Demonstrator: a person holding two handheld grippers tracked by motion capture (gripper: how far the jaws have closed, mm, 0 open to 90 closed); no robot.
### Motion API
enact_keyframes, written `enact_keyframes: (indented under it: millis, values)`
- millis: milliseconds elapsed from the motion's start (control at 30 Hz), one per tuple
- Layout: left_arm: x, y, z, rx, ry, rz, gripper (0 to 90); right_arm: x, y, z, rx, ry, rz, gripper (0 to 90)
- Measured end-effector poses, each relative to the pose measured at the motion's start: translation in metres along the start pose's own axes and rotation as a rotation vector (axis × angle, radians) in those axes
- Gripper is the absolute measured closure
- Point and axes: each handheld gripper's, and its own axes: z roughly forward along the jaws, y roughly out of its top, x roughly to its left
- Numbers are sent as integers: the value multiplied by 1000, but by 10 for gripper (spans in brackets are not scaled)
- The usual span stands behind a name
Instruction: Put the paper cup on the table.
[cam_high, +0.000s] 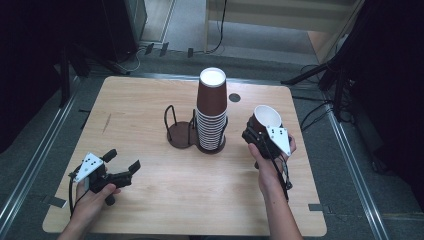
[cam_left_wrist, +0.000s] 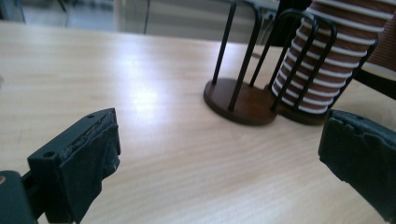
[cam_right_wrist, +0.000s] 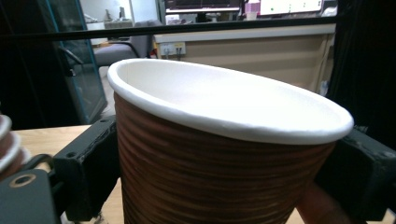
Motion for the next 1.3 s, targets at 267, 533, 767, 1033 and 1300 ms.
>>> enact_keyframes:
  millis: [267,533,767,1033,1300]
  values:
    - [21,-3,-5,32,62,-28,0,-6,-10,17,-3,-35,-32,89]
    - [29,-4,-8,55,70,-59,0,-7,-20,29,-13,-39,-79,89]
    - [33,-5,-9,102,126,-33,0,-5,-28,35,-38,-40,-112,88]
    - [30,-6,-7,122,144,-14,0,-7,-34,40,-19,-48,-144,85]
    - [30,-7,-6,140,156,-13,0,-9,-37,42,-11,-52,-161,79]
